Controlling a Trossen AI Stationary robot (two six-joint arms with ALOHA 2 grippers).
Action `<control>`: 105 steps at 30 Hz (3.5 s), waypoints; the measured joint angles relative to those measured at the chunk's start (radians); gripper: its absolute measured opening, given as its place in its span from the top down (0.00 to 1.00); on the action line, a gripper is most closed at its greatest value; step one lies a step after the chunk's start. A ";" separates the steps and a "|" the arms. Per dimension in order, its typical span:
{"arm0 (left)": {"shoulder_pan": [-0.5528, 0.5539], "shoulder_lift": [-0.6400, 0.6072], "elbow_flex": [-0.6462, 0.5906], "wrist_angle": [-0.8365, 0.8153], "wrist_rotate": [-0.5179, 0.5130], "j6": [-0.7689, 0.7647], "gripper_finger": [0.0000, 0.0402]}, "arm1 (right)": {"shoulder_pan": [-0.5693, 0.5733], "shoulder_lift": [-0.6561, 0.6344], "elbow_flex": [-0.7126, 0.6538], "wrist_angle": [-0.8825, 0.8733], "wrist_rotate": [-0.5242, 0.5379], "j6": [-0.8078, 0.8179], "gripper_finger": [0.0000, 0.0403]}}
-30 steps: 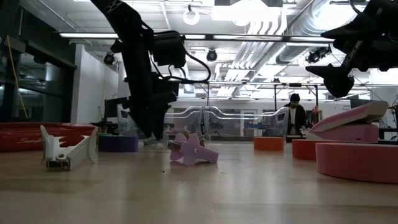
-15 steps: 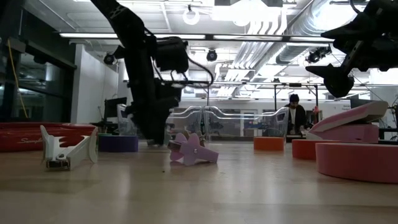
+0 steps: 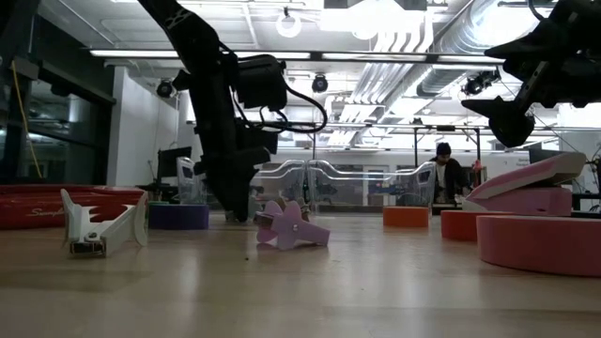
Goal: Pick and place Stapler, Stapler remover, tape
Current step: Put the bottom blue stapler remover into the bottom transparent bin
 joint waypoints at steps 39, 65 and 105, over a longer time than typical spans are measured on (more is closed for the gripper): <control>-0.151 -0.664 -0.001 -0.647 0.308 0.024 0.79 | 0.000 0.000 0.000 -0.004 0.000 0.000 0.16; -0.913 -0.675 0.000 -0.610 0.116 -0.711 0.79 | 0.000 0.001 0.000 -0.002 0.000 0.000 0.16; -1.100 -0.146 0.000 -0.391 0.342 -0.726 0.75 | 0.000 0.001 0.000 0.000 0.000 0.000 0.16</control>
